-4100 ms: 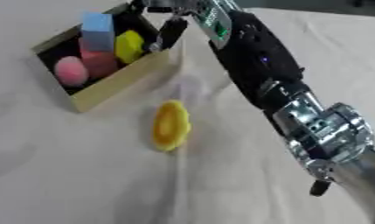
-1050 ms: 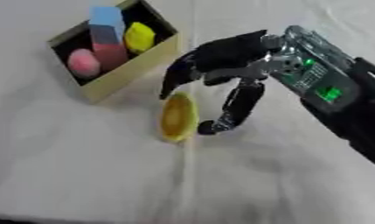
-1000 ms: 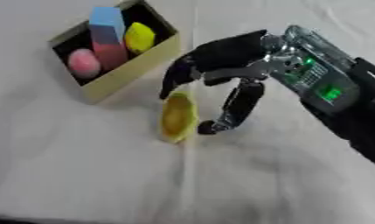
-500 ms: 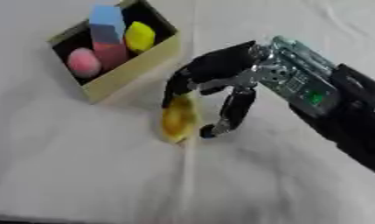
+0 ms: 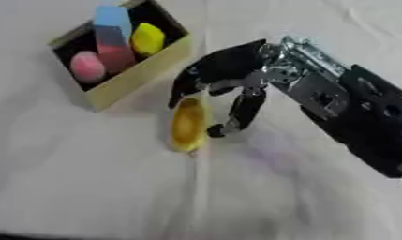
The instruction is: Pick up objects on the table and place them in the box.
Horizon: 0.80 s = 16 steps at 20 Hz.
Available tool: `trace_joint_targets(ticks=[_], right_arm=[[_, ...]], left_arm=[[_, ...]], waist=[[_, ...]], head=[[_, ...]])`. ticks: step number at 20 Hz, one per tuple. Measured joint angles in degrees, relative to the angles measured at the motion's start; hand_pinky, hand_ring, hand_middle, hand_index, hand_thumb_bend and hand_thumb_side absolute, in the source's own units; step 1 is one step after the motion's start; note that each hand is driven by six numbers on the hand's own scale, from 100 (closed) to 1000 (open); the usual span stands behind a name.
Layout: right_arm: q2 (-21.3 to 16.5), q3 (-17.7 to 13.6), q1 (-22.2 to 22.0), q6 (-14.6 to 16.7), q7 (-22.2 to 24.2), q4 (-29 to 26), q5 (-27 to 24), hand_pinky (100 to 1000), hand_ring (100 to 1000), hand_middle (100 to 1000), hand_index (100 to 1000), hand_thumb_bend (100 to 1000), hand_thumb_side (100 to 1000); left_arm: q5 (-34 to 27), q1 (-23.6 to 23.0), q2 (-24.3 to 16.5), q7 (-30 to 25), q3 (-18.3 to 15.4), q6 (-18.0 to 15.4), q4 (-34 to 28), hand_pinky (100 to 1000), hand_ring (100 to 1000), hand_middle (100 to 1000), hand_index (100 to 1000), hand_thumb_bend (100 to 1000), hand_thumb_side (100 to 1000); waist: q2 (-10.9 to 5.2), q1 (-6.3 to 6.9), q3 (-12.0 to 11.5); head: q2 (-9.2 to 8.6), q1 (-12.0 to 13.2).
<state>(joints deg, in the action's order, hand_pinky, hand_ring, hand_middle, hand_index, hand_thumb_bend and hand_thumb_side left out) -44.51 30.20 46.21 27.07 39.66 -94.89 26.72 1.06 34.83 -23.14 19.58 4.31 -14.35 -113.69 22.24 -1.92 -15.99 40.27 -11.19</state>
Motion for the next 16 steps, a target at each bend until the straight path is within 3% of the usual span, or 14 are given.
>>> trace_joint_targets(ticks=[10,16], right_arm=[[1.7,0.9,0.2,0.4,-0.4,5.0,1.8,865,919,814,877,393,137],[2.5,0.9,0.5,0.8,-0.8,6.9,3.1,851,892,718,799,378,127]], left_arm=[[0.0,0.1,0.0,0.0,0.1,0.0,0.0,678,786,652,800,515,539],[0.0,0.1,0.0,-0.1,0.1,0.0,0.0,678,786,652,800,513,540]], waist=[[0.04,-0.02,-0.1],[0.07,-0.01,-0.1]], head=[[-0.04,0.0],[-0.04,-0.1]])
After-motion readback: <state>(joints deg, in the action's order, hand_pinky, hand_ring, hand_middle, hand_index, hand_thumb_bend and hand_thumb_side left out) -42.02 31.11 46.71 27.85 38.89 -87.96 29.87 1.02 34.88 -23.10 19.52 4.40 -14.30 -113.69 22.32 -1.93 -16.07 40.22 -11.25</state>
